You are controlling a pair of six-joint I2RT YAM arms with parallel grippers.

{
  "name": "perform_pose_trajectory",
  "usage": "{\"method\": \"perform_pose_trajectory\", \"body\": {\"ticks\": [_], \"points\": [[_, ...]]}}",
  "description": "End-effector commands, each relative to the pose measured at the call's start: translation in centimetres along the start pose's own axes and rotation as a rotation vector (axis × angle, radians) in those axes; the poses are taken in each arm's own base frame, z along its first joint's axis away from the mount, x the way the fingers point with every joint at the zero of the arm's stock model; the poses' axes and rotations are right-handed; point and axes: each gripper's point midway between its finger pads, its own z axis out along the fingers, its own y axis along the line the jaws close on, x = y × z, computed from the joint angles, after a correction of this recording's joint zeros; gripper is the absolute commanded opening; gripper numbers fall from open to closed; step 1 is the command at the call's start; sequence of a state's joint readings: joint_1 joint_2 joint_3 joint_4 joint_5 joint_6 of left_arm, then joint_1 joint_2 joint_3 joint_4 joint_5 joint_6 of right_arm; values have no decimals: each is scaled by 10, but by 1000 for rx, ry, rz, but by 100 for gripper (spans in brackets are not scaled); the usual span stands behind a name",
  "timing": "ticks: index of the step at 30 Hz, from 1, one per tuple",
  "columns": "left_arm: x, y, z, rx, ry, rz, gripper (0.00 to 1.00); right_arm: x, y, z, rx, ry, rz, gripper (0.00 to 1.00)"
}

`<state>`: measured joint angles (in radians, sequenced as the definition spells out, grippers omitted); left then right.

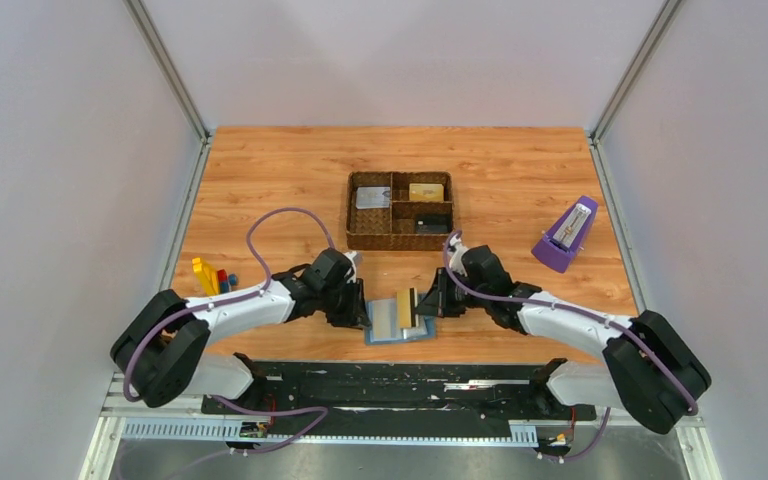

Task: Take the credit cards out of the card holder
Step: Remove the credit card from the card holder.

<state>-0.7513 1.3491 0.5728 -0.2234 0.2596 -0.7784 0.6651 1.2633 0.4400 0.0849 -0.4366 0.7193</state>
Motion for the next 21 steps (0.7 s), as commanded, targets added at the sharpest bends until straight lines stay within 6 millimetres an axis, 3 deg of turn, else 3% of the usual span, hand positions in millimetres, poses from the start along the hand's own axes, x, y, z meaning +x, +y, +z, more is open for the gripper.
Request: {"method": "perform_pose_trajectory", "body": {"ticks": [1, 8, 14, 21], "points": [[-22, -24, -29, 33, -81, 16, 38, -35, 9, -16, 74, -102, -113, 0], [-48, -52, -60, 67, -167, 6, 55, -75, 36, -33, 69, -238, -325, 0], [-74, -72, -93, 95, -290, -45, 68, -107, 57, -43, 141, -520, -709, 0], [-95, -107, -139, 208, -388, -110, 81, -91, 102, -70, 40, -787, -1152, 0]]}}
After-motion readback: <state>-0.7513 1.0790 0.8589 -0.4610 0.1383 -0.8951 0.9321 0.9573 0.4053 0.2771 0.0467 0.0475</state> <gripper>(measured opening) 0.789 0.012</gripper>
